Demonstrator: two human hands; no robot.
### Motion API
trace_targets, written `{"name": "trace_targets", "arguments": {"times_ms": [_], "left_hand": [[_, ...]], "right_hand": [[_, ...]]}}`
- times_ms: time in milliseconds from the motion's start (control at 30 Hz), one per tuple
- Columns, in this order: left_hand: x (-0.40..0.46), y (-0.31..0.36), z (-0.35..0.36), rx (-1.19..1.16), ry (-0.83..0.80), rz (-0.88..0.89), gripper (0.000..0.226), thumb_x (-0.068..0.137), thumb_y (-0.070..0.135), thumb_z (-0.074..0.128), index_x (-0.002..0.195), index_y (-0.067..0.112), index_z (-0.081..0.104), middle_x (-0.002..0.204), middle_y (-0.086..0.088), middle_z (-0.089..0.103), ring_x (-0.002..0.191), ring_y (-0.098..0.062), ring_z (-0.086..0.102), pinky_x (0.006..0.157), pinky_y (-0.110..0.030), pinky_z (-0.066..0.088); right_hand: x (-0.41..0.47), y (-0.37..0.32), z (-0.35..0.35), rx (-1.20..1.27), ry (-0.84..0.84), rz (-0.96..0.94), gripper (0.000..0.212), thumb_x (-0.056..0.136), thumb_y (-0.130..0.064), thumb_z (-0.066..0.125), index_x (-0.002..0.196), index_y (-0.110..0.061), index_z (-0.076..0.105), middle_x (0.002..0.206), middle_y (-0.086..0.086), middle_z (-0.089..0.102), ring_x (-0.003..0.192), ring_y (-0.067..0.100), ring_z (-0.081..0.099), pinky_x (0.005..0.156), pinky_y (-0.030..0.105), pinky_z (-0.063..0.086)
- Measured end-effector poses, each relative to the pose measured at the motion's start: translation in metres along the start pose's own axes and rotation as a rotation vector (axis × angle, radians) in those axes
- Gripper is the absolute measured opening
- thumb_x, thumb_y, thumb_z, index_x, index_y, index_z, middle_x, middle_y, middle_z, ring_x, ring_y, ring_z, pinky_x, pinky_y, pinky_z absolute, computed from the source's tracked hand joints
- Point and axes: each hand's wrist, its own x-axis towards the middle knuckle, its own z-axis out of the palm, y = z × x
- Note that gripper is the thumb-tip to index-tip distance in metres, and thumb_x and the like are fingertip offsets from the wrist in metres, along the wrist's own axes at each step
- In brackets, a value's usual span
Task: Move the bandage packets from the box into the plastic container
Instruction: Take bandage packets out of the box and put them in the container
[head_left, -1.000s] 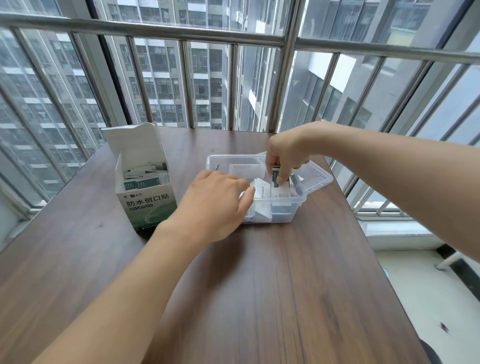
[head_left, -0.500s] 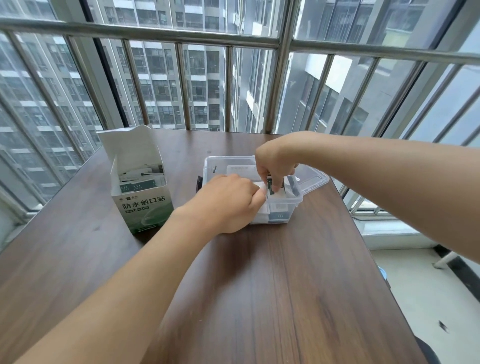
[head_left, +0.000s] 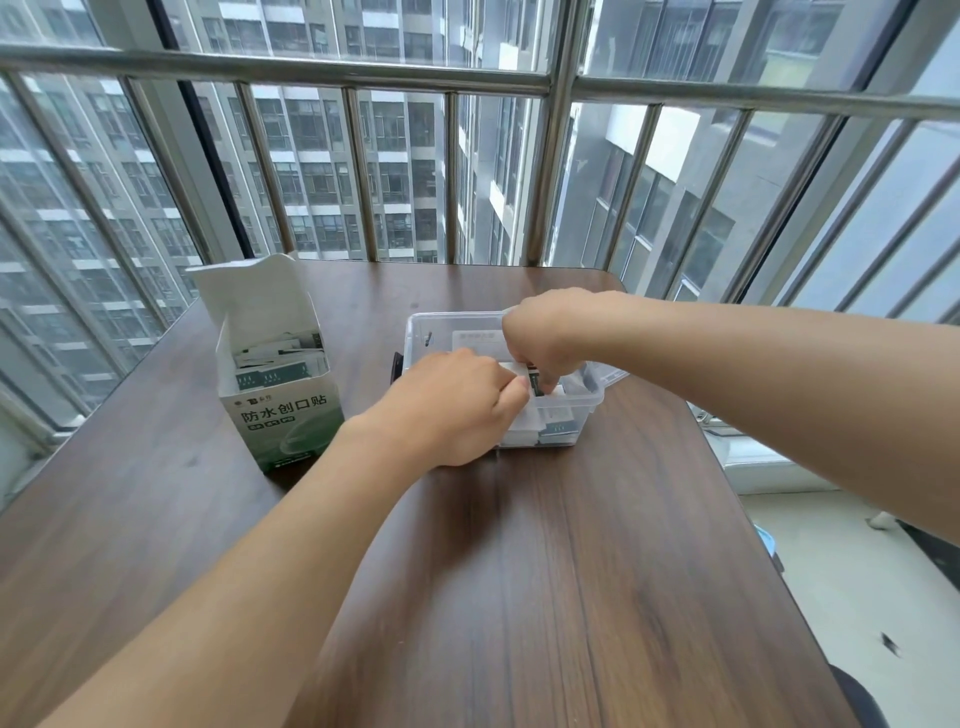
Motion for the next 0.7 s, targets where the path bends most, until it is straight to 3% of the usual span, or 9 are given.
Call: {"name": "trace_targets", "arguments": {"times_ms": [100,233,367,467,567,633,700], "left_hand": [[-0.001,0.0,-0.001,0.001,-0.006,0.004,0.052,0.106,0.036,0.028,0.057,0.02,0.035,0.059,-0.002,0.042,0.07,-0.032,0.044,0.063,-0.037,0.025],[-0.001,-0.001,-0.001,-0.025,0.004,-0.005,0.052,0.106,0.037,0.029,0.059,0.018,0.039,0.059,-0.004,0.045,0.069,-0.032,0.046,0.061,-0.038,0.027],[-0.003,-0.004,-0.007,-0.103,0.078,0.003,0.05,0.104,0.036,0.033,0.07,0.008,0.055,0.061,-0.006,0.052,0.067,-0.029,0.051,0.063,-0.043,0.042],[-0.017,-0.01,-0.027,-0.193,0.413,0.043,0.037,0.098,0.035,0.043,0.089,0.013,0.072,0.082,0.002,0.072,0.079,-0.02,0.064,0.076,-0.037,0.053],[-0.053,-0.025,-0.055,-0.319,1.028,0.043,0.017,0.09,0.008,0.057,0.095,0.007,0.073,0.09,0.004,0.071,0.084,-0.012,0.067,0.079,-0.021,0.052],[-0.08,-0.048,-0.066,-0.439,1.345,-0.064,0.016,0.084,0.0,0.055,0.089,0.009,0.068,0.084,0.003,0.066,0.08,-0.014,0.063,0.072,-0.025,0.051],[-0.097,-0.075,-0.066,-0.669,1.439,-0.232,0.022,0.077,0.005,0.055,0.092,0.02,0.062,0.087,0.002,0.061,0.084,-0.016,0.059,0.071,-0.035,0.049]], "right_hand": [[-0.004,0.002,-0.002,0.034,0.01,-0.001,0.03,0.076,-0.03,0.086,0.084,-0.012,0.063,0.08,0.003,0.07,0.055,0.016,0.058,0.049,0.024,0.043],[-0.01,0.006,-0.005,0.12,0.029,0.003,0.051,0.072,-0.023,0.089,0.117,-0.013,0.066,0.096,0.006,0.075,0.062,0.016,0.066,0.052,0.026,0.046],[-0.022,0.017,-0.023,0.221,0.077,-0.039,0.044,0.08,-0.015,0.083,0.121,-0.015,0.067,0.092,0.002,0.077,0.047,0.005,0.065,0.047,0.021,0.047],[-0.04,0.021,-0.046,0.378,0.24,-0.076,0.028,0.081,-0.013,0.081,0.108,-0.016,0.074,0.088,0.001,0.077,0.058,0.008,0.072,0.055,0.021,0.056],[-0.062,0.002,-0.069,0.667,0.618,-0.189,0.017,0.082,-0.014,0.081,0.099,-0.017,0.078,0.09,-0.004,0.075,0.074,0.005,0.07,0.074,0.021,0.059],[-0.077,-0.026,-0.085,0.819,0.815,-0.353,0.014,0.084,-0.013,0.079,0.098,-0.016,0.078,0.092,-0.006,0.074,0.081,0.003,0.069,0.077,0.017,0.057],[-0.084,-0.059,-0.099,0.822,0.814,-0.501,0.015,0.086,-0.01,0.077,0.1,-0.016,0.079,0.093,-0.007,0.075,0.083,0.002,0.069,0.08,0.013,0.056]]}}
